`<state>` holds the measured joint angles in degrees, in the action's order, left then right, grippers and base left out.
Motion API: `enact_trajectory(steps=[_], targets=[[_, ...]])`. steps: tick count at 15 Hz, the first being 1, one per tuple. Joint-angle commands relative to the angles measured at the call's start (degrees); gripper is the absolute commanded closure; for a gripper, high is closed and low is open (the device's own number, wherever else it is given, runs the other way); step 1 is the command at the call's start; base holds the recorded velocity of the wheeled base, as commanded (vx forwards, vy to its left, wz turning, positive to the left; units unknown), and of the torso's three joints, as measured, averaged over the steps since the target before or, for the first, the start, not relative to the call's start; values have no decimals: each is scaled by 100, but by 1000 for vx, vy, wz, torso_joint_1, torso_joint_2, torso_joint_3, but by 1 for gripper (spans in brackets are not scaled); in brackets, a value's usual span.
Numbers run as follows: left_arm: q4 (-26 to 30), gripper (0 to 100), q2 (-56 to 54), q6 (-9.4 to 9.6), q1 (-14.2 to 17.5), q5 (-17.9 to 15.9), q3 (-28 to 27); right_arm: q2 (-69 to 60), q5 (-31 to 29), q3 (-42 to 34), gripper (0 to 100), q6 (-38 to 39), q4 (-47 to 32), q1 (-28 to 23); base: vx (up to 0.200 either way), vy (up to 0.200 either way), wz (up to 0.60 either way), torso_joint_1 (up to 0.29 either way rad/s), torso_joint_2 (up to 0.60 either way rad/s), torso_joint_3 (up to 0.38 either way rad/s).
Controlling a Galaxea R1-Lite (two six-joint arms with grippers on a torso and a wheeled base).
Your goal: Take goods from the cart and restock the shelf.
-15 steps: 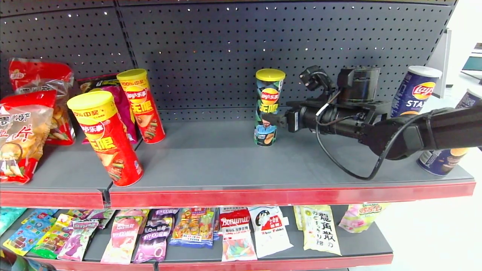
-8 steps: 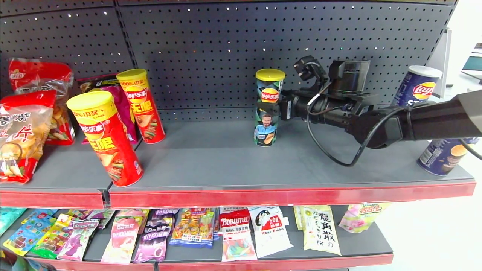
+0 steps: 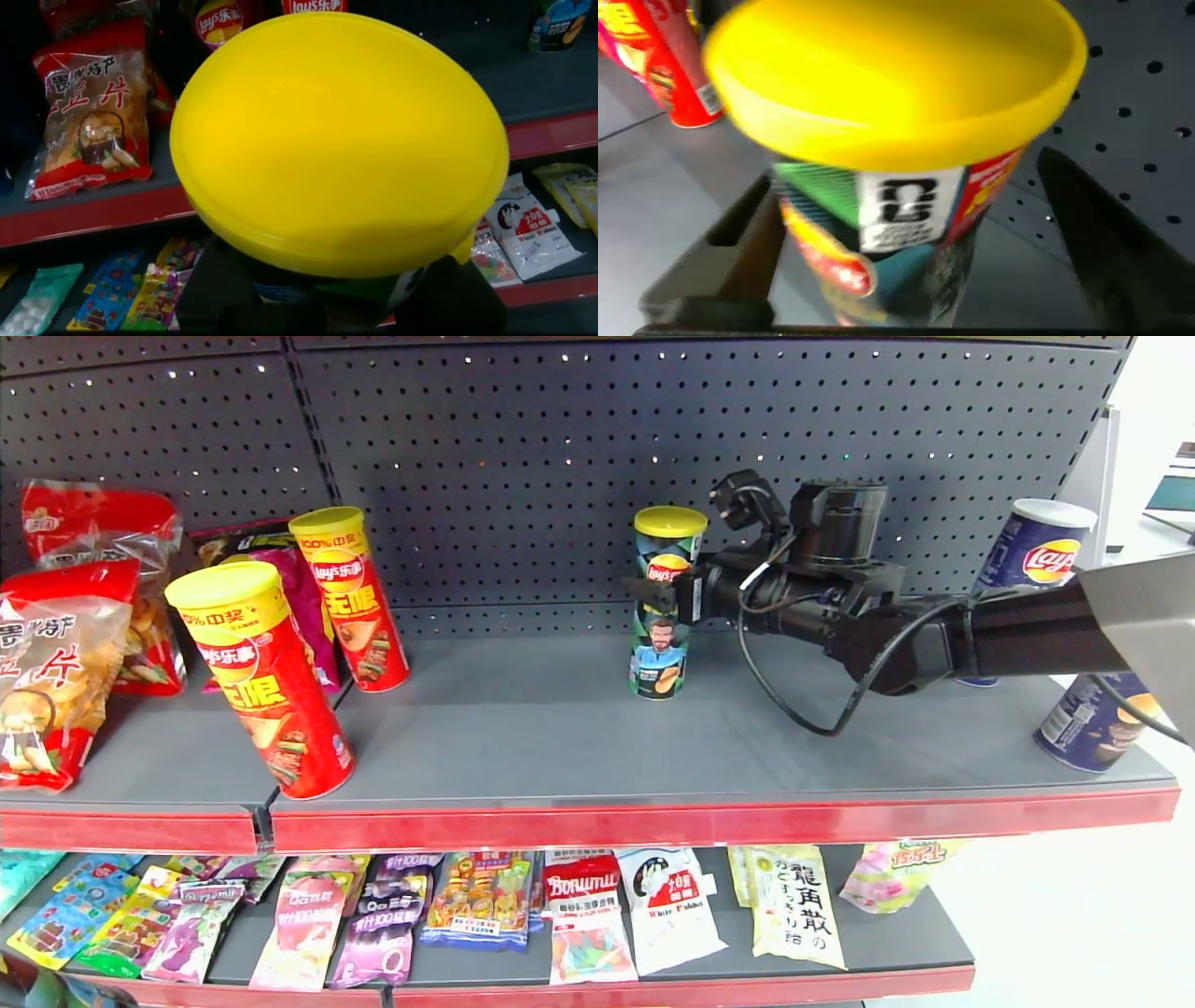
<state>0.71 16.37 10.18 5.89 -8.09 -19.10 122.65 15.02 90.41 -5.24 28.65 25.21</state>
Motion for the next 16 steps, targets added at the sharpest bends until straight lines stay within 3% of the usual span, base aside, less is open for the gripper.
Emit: enact_trajectory(steps=[1,5,7,10,13,16], targets=[[0,100,-2,2,0,1,12,84,-34,56,100,-3,0,10,0,0,0,0,0,0],[0,100,-2,2,0,1,12,75,-52,21,100,-3,0,10,0,0,0,0,0,0],[0,100,-2,2,0,1,-6,-242,-386,-172,100,-3,-70,133,0,0,0,0,0,0],[-9,100,-20,2,9,18,-15,-1041,-1080,-1034,100,14,-61,335,0,0,0,0,0,0],[-9,100,-38,2,9,45,-23,-1648,-1115,-1667,100,181,-61,406,0,0,0,0,0,0],[-9,100,-73,2,9,80,-32,-2509,-1511,-2792,100,612,9,415,0,0,0,0,0,0]])
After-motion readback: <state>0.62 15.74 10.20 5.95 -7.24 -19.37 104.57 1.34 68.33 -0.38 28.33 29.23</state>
